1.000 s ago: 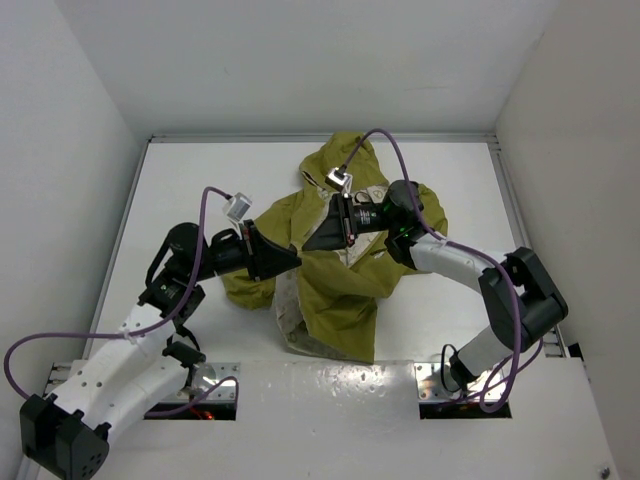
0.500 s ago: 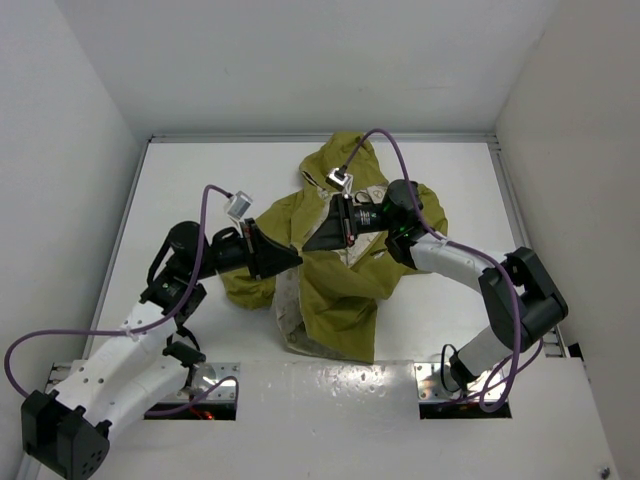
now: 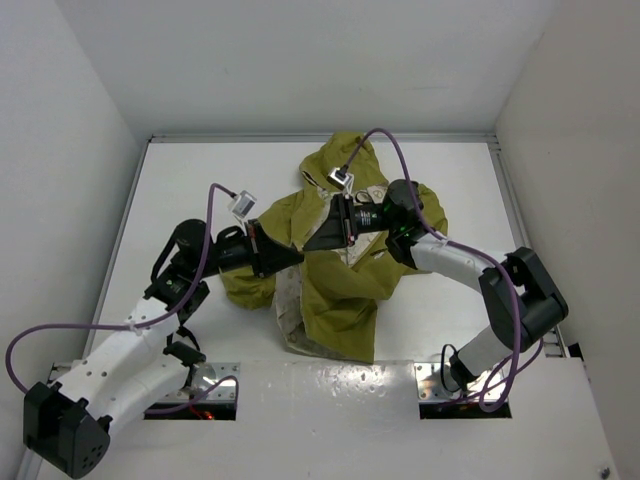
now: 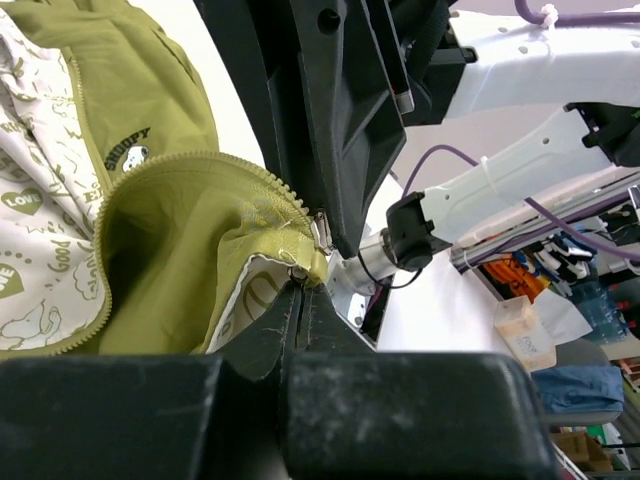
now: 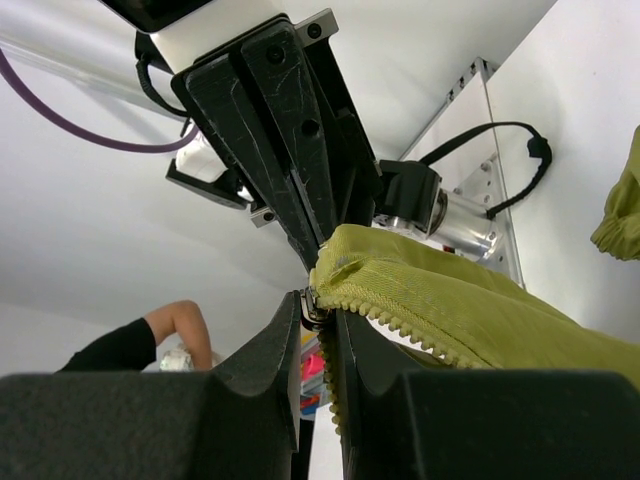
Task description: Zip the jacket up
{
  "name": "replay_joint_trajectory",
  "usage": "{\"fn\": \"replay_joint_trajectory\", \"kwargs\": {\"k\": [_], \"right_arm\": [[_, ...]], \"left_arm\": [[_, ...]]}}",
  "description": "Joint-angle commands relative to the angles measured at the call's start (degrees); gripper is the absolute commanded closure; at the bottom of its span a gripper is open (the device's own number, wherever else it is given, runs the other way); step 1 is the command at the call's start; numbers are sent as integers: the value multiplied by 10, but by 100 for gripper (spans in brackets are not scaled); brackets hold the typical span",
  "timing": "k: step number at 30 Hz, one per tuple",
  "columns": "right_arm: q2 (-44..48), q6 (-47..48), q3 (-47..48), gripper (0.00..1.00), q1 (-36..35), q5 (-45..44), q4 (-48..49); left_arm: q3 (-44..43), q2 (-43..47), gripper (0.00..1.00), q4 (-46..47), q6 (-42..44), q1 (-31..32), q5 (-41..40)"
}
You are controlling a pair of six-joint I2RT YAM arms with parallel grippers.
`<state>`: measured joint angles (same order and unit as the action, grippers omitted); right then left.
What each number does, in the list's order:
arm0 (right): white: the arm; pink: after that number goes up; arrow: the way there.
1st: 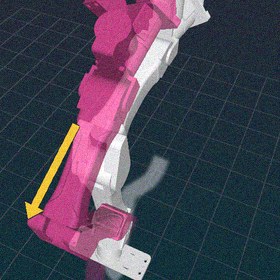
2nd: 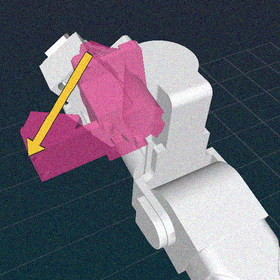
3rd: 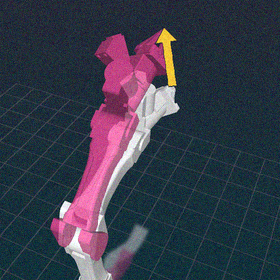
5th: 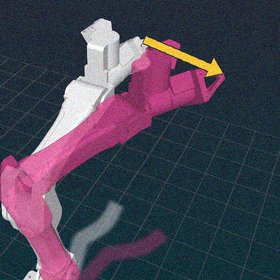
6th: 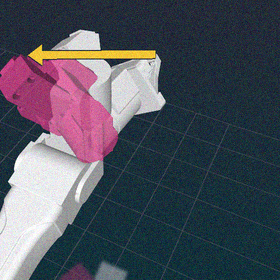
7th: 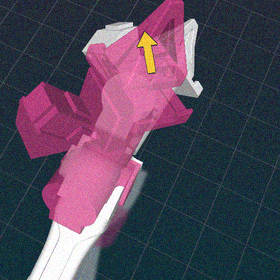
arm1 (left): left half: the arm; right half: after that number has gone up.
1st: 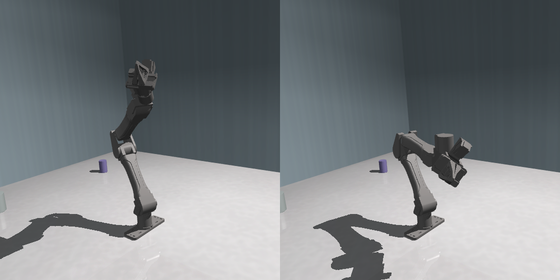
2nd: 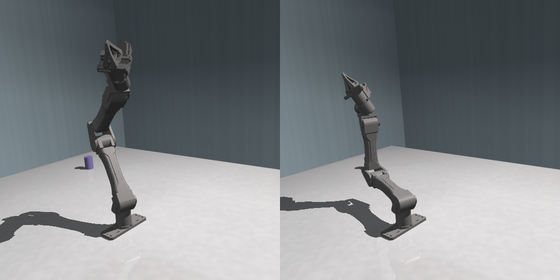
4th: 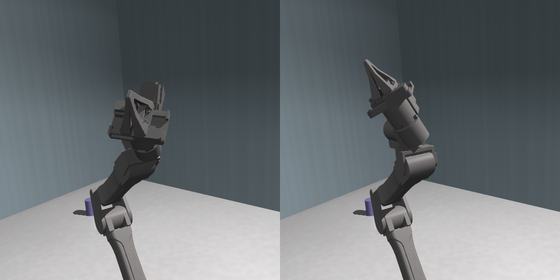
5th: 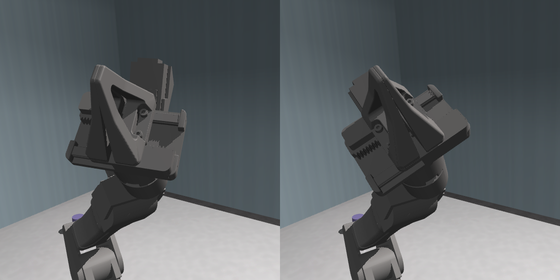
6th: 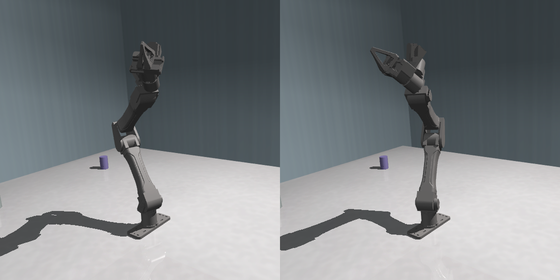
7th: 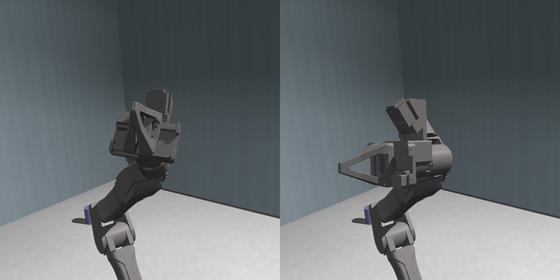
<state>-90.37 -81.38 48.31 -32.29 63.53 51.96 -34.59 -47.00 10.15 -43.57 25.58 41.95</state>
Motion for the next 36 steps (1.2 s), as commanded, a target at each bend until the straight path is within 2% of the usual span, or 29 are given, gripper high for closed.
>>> {"fn": "replay_joint_trajectory", "kwargs": {"k": [1,5,12,17,18,19,20,21,36], "right_arm": [[18,22,-11,100,-1,14,21],[23,22,-27,100,15,23,20],[35,19,-45,100,55,27,19],[38,13,-42,100,58,29,26],[38,13,-40,100,56,28,29],[36,12,-36,100,52,28,32],[34,13,-30,100,50,28,35],[35,13,-28,100,49,33,45],[26,6,-3,100,20,37,60]], "left_arm": [[-15,12,100,16,11,6,-26],[-15,45,100,16,11,0,-37],[-15,56,100,-11,16,-16,-37],[-15,56,100,-11,16,-16,-29],[-15,46,93,-11,11,-16,-18],[-15,41,83,-1,11,-16,-13],[-15,36,63,6,4,-16,-7],[-15,36,58,17,4,-16,-7],[-15,2,54,41,-3,8,-6]]}}
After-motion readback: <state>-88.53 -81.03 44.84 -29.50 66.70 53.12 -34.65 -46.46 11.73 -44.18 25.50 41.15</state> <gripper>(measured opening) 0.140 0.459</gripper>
